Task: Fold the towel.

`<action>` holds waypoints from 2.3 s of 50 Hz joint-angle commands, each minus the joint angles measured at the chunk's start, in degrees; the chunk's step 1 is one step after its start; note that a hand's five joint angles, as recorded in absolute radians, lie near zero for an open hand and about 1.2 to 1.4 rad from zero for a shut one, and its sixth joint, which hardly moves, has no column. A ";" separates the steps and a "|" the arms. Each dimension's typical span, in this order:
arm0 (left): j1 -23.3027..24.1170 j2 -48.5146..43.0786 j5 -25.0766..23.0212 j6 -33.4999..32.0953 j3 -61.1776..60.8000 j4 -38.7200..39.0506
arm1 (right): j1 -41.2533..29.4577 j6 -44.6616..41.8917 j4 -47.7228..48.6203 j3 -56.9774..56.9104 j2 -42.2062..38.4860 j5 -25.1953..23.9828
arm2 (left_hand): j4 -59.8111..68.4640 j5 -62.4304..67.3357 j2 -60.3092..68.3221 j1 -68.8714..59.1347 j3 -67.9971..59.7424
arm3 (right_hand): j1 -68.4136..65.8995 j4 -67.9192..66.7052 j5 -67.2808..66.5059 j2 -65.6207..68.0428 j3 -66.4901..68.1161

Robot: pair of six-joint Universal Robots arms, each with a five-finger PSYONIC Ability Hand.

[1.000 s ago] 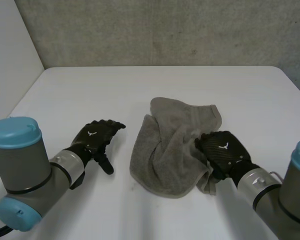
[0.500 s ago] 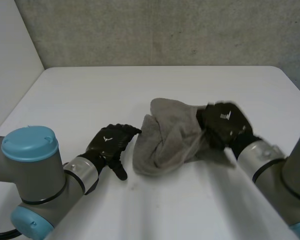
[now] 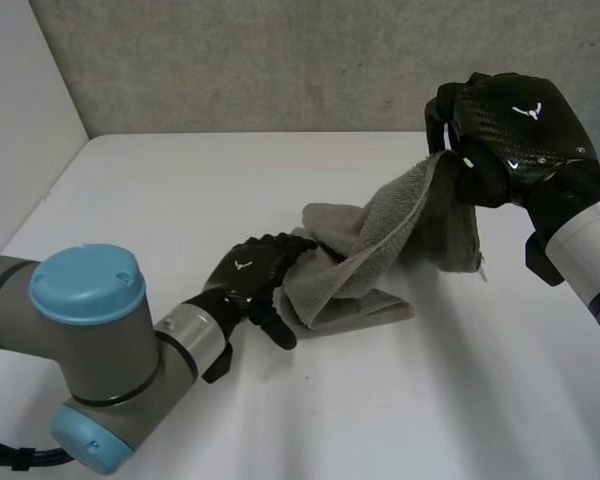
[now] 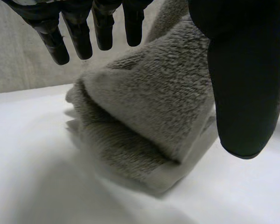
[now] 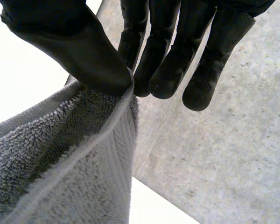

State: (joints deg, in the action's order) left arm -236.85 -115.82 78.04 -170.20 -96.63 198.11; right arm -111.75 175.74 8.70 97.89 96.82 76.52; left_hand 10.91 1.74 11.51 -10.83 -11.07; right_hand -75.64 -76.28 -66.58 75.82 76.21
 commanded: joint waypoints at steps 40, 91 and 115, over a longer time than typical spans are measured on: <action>-1.33 25.65 16.35 -10.42 14.98 -0.71 | 0.57 -1.02 -15.56 -26.35 6.10 -1.90 | 69.09 68.26 68.49 -69.17 -68.93 | -4.36 -3.72 -3.42 4.18 3.79; -3.53 20.37 12.49 -18.59 22.63 -23.21 | -3.12 30.80 -10.37 -9.65 -29.23 -14.99 | 69.09 68.26 68.49 -69.17 -68.93 | 60.34 60.98 61.28 -60.52 -60.91; -3.53 20.20 12.66 -18.51 21.58 -23.30 | -19.74 43.37 0.53 -22.22 -47.68 -11.21 | 69.09 68.26 68.49 -69.17 -68.93 | -3.91 -3.27 -2.97 3.74 3.35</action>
State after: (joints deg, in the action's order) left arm -240.28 -95.61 90.70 -188.70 -74.79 174.76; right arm -131.04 219.23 9.37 74.41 49.46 64.51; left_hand 69.76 58.06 69.71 -67.67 -69.50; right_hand -58.06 -56.85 -47.70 58.97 56.67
